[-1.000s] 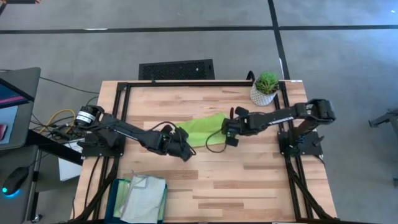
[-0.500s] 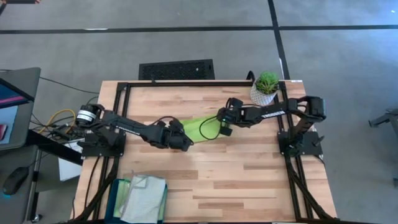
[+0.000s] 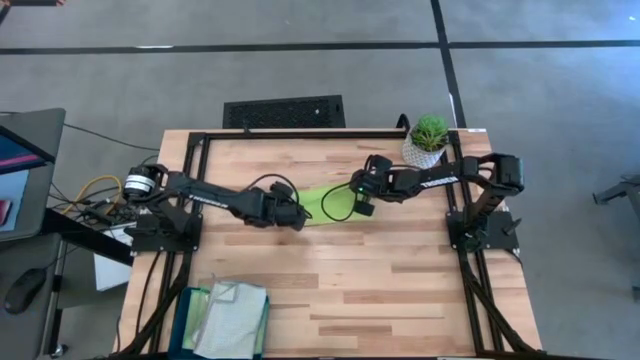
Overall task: Fold microfiber towels
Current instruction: Fold the green microfiber cloth
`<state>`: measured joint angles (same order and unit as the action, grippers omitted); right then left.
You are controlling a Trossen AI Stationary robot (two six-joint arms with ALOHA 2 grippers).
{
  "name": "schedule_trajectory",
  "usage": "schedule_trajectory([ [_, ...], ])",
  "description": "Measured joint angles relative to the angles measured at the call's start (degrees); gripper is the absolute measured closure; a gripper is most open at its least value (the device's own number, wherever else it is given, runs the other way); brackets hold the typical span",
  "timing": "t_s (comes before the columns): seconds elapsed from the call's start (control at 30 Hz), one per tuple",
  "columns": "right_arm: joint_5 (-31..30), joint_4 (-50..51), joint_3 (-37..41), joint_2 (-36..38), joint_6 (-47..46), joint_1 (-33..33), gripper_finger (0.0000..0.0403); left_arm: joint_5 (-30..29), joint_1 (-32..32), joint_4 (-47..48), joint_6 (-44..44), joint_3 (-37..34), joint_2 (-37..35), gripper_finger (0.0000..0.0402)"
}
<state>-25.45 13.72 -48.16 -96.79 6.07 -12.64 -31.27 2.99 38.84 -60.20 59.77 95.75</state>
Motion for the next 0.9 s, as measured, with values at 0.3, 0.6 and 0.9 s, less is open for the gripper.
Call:
schedule_trajectory([
  [0.3,-0.2,0.1,0.0,0.0,0.2,0.0,0.0298,0.0,-2.4,0.1,4.0,0.0,0.0,0.0323],
  [0.6,-0.1,0.3,-0.5,0.6,4.4,0.4,0.0198,1.1,-3.4,0.0,5.9,0.0,0.0,0.0263],
  [0.9,2.2,10.6,-3.1,8.1,4.6,7.1,0.0173,1.4,1.1,-1.1,24.4,0.0,-0.1,0.0259],
])
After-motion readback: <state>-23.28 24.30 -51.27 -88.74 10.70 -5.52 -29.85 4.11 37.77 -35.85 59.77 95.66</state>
